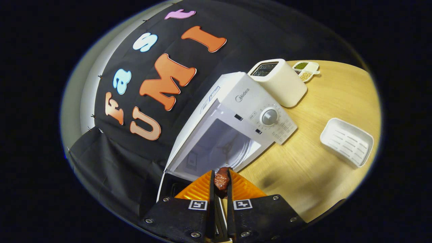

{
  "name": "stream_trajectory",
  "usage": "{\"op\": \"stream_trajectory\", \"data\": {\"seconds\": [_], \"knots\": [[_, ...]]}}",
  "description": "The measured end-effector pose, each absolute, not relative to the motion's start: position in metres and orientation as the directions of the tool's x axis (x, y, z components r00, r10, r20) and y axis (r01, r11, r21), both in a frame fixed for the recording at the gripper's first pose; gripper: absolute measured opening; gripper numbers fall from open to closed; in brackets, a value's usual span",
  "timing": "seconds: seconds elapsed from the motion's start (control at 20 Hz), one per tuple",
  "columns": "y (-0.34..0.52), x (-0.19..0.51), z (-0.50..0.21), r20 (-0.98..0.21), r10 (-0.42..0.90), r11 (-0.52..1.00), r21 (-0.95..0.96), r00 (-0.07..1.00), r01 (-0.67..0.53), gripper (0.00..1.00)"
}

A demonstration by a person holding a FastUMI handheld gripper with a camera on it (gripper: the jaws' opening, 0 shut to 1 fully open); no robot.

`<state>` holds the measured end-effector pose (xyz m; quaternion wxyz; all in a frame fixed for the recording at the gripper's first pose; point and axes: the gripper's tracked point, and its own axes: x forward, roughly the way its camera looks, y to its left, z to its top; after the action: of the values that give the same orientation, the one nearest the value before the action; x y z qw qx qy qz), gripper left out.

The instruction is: Open the microwave, put the food inside, and close the microwave door.

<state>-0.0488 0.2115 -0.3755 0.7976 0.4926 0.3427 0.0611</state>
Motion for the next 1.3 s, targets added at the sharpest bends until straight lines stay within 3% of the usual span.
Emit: {"op": "stream_trajectory", "data": {"seconds": [0.7, 1.3], "knots": [[0.275, 0.034, -0.412, -0.43, 0.24, 0.329, 0.879, 0.87, 0.344, 0.13], [0.29, 0.092, -0.479, -0.52, 0.057, 0.345, 0.812, 0.853, 0.472, 0.14]]}}
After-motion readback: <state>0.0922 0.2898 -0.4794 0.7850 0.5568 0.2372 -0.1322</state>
